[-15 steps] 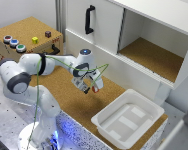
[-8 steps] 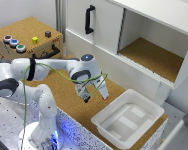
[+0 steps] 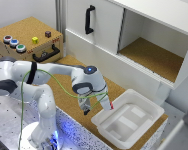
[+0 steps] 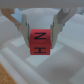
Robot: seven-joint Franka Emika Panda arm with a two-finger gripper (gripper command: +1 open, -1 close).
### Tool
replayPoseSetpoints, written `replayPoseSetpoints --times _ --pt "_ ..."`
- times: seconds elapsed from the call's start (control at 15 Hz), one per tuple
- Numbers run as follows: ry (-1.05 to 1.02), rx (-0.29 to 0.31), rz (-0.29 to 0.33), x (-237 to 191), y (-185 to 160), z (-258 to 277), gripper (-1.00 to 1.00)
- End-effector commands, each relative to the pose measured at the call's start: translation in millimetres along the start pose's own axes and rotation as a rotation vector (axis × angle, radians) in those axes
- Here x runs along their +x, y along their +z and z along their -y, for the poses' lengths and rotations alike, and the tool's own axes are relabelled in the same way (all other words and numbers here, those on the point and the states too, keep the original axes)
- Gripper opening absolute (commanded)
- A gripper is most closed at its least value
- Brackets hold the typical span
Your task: Place the pink block inside the box
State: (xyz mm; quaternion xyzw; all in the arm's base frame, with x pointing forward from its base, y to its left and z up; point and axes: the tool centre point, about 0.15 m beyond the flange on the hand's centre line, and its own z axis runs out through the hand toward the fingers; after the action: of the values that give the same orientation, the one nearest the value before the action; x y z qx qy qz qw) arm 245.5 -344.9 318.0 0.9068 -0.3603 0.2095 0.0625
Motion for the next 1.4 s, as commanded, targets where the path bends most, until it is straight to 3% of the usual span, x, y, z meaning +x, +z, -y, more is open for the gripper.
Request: replayPoseSetpoints --times 0.0,0.2,0.27,0.8,1.13,1.33 --pt "0.041 0.019 0.078 25 49 -15 -1.0" --pt "0.035 0.008 0.071 24 48 -10 -1.0" --pt "0.036 0.011 0.075 22 49 -8 1.0" --pt "-0.02 0.038 0.028 12 18 32 1.0" --pt "-0.19 0.109 -0.102 9 -50 113 1.0" --pt "-0.375 0.17 -0.079 -1 -64 178 1.0"
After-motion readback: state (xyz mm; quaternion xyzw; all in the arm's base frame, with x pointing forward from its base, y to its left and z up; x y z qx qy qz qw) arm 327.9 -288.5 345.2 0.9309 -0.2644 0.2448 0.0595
